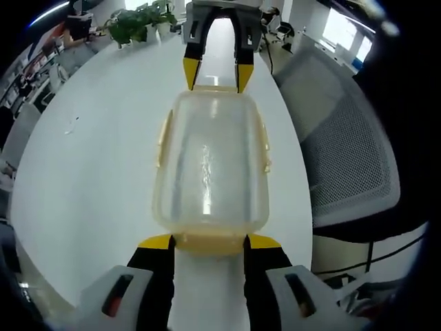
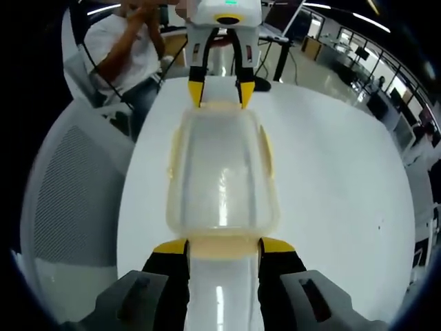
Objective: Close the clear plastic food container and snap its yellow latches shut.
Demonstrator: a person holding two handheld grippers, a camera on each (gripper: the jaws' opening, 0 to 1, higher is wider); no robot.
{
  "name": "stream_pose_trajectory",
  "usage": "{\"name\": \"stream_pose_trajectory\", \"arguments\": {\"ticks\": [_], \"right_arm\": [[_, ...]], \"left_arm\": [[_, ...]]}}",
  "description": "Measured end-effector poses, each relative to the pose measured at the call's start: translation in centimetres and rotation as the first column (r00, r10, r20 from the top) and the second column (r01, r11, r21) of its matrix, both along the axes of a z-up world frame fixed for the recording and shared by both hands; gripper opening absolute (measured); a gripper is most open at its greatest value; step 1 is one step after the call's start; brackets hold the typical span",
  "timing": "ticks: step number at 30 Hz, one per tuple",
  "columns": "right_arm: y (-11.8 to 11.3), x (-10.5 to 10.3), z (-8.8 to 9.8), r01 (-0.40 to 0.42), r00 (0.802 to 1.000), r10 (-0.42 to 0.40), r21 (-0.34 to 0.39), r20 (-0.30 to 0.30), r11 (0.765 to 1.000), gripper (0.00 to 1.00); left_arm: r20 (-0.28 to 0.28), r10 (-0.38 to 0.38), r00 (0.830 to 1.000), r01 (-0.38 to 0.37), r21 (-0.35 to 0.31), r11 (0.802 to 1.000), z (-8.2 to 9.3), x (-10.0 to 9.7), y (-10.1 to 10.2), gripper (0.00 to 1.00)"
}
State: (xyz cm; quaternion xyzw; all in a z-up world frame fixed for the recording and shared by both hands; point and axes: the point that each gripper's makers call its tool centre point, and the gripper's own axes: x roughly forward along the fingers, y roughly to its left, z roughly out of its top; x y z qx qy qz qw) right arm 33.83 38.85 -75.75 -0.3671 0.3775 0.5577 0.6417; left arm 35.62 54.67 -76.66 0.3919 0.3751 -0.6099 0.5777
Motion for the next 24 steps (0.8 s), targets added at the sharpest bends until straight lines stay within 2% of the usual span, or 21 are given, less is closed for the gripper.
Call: {"name": "stream_pose_trajectory", "arguments": {"ticks": [24], "right_arm": [[-2.4,-0.4,0.1,0.012,1.0,-0.012,-0.022,-0.004,1.0,0.37]], "left_arm": [[-0.001,-0.008,1.0,0.008,-0.009,1.0,0.3,-0.2,-2.3,0.38]]}}
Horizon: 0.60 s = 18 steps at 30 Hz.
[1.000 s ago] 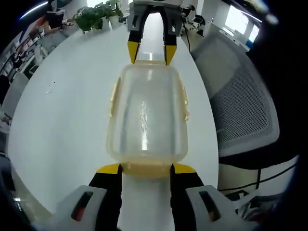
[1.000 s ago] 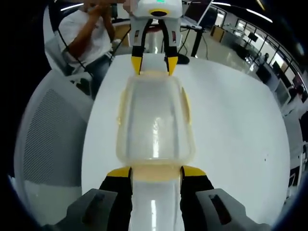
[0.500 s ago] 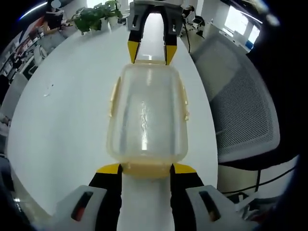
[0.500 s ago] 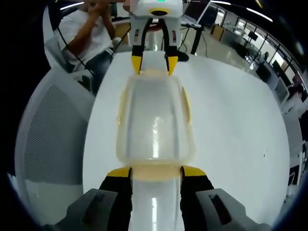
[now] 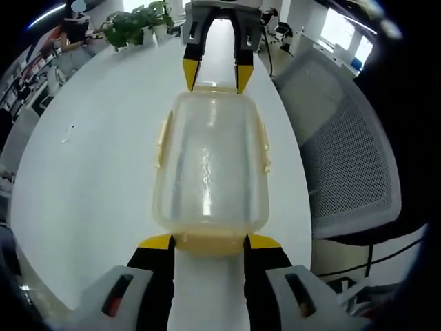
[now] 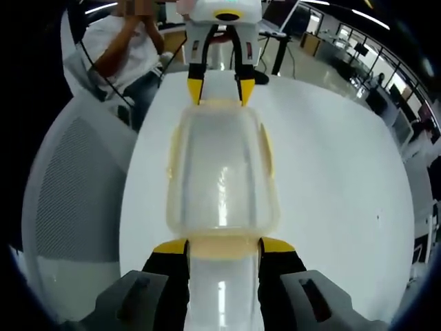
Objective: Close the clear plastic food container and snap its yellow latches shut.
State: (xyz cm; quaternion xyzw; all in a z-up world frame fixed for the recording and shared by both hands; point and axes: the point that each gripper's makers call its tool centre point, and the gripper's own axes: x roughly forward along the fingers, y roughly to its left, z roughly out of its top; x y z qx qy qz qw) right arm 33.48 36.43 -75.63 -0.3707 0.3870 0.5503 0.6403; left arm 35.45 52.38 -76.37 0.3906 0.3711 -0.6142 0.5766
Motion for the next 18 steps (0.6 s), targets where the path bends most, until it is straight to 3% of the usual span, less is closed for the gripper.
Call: {"name": "stream_pose_trajectory", "arguments": {"ticks": [18], "right_arm": [[-2.4,-0.2,0.1,-0.005,1.0,0.005,-0.002,0.009,1.0,0.37]], "left_arm": [[0.0,0.007,1.0,-0.007,0.001,1.0,0.1,-0.3,-2.5,0.38]]}}
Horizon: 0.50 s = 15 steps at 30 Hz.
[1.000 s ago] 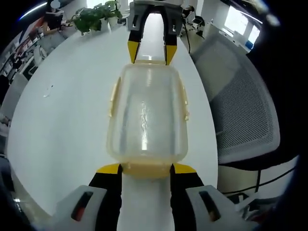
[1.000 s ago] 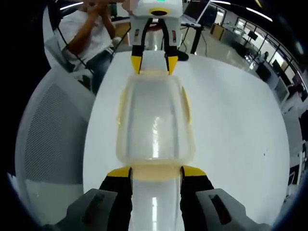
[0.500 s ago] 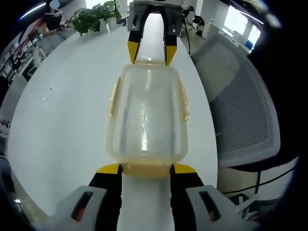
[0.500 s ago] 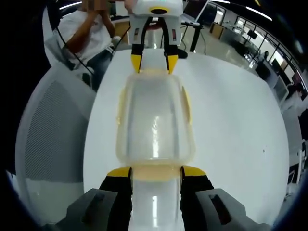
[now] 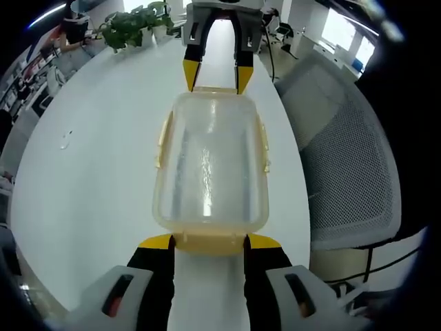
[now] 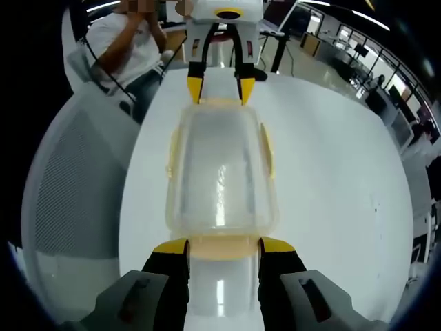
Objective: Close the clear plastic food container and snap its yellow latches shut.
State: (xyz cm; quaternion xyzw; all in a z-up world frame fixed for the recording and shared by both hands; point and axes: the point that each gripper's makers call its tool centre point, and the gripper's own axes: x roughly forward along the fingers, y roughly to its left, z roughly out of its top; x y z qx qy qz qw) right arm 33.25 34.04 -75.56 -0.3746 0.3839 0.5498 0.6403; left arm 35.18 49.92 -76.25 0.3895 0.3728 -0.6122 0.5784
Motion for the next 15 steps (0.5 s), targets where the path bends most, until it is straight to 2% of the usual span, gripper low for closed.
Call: {"name": "stream_pose_trajectory", "arguments": {"ticks": [15], "right_arm": [[-1.9,0.0,-0.1,0.007,1.0,-0.007,0.009,-0.003,1.0,0.37]], "left_arm": [[0.005,-0.004,1.0,0.004,0.013,1.0,0.2,0.1,-1.8,0.38]]}}
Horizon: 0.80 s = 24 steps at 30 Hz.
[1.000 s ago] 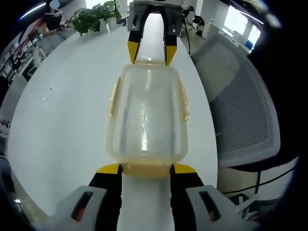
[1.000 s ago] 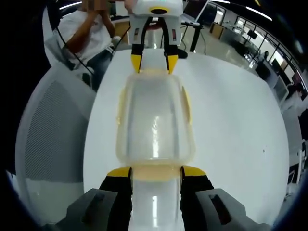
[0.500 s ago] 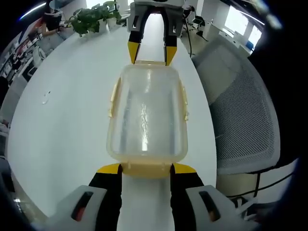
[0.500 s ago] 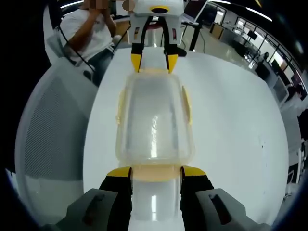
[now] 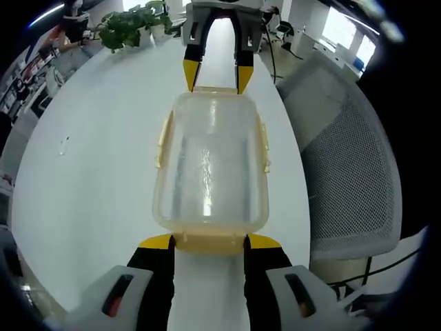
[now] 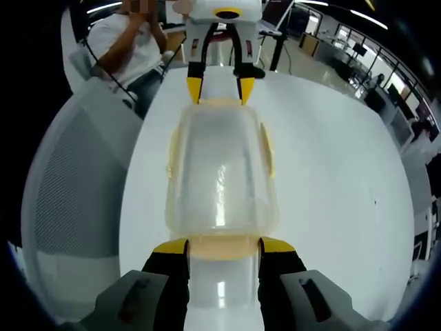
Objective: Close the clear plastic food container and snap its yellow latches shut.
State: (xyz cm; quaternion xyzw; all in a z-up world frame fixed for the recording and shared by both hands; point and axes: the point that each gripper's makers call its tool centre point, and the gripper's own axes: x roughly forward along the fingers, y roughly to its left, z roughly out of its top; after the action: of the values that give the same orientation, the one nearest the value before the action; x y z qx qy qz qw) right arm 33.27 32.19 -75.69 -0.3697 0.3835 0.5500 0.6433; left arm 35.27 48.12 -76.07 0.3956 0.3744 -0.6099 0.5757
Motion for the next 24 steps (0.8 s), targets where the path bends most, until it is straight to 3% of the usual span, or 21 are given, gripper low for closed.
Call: {"name": "stream_pose_trajectory", "arguments": {"ticks": [24], "right_arm": [[-3.1,-0.5,-0.6,0.006,1.0,-0.006,0.003,-0.005,1.0,0.37]], "left_arm": [[-0.009,-0.006,1.0,0.006,0.009,1.0,-0.3,-0.5,-3.1,0.38]]}}
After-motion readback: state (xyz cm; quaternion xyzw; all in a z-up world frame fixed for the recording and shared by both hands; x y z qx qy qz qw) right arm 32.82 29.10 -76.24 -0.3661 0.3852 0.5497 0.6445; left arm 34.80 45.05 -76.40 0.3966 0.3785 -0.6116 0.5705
